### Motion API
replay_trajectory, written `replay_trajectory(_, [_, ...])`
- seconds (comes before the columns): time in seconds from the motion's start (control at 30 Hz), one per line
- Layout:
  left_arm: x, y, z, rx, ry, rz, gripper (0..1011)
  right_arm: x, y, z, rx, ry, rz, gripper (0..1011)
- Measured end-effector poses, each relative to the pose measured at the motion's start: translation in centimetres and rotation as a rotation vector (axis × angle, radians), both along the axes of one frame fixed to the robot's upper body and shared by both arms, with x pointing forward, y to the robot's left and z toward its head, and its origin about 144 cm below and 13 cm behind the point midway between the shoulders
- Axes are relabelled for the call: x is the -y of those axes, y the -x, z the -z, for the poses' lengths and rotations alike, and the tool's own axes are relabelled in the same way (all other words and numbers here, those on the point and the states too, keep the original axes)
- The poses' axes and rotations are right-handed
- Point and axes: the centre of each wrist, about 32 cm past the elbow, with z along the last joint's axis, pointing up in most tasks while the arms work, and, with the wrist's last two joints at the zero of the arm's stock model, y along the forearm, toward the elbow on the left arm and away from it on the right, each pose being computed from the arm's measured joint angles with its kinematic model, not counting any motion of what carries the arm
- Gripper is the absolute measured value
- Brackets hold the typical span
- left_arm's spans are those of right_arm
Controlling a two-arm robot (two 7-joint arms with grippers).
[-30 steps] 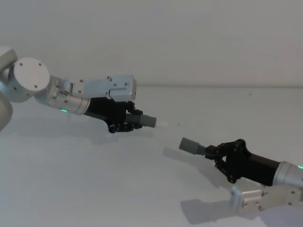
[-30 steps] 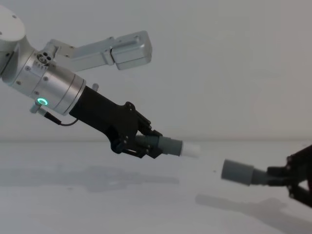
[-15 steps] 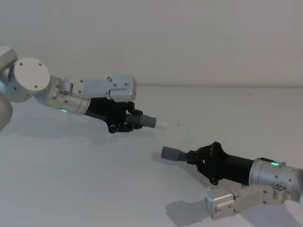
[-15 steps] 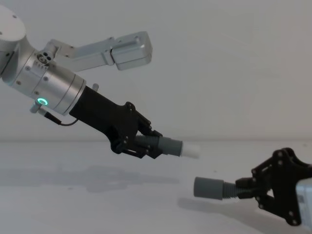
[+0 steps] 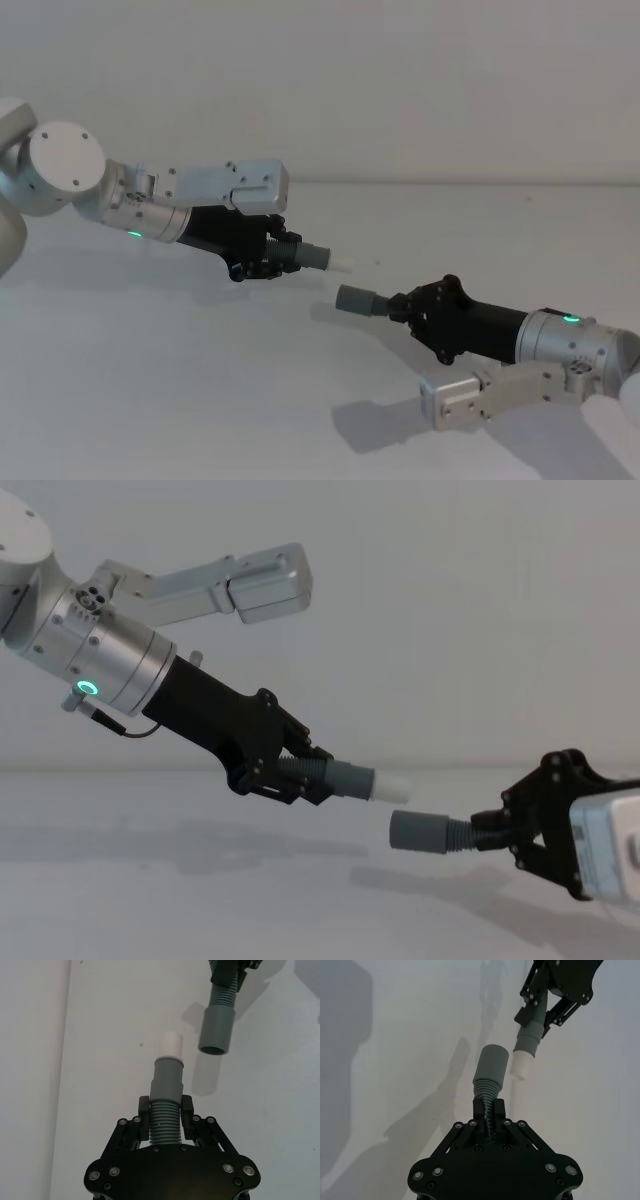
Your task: Use both hands to pick up one end of the pipe from the table, align the ends, and insert them.
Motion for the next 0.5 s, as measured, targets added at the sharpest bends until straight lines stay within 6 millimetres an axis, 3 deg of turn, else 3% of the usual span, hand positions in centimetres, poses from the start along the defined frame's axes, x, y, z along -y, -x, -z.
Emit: replay_trajectory(0.5, [0.00,0.00,0.00,0.000,0.000,0.000,347,0.39,-0.82,-0.20,0.019,0.050,0.036,94])
